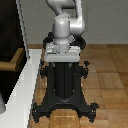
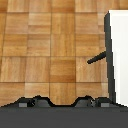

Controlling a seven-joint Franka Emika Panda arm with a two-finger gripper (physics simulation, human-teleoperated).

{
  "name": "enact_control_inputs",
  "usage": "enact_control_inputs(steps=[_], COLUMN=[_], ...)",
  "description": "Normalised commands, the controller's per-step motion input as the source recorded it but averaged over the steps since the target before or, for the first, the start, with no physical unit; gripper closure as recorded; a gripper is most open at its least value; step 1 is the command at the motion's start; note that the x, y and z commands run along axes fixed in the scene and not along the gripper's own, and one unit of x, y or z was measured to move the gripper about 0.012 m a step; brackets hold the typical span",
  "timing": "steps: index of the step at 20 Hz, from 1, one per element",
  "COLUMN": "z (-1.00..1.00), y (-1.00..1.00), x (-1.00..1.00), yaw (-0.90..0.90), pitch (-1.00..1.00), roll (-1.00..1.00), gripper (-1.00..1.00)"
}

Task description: Open the door by pressing down and pulling on the handle.

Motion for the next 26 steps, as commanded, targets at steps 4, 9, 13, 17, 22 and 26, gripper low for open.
enact_control_inputs(steps=[4,9,13,17,22,26], z=[0.25,0.4,0.75,0.25,0.4,0.75], y=[0.0,0.0,0.0,0.0,0.0,0.0], x=[0.0,0.0,0.0,0.0,0.0,0.0], yaw=[0.0,0.0,0.0,0.0,0.0,0.0], pitch=[0.0,0.0,0.0,0.0,0.0,0.0], roll=[0.0,0.0,0.0,0.0,0.0,0.0], gripper=[-1.0,-1.0,-1.0,-1.0,-1.0,-1.0])
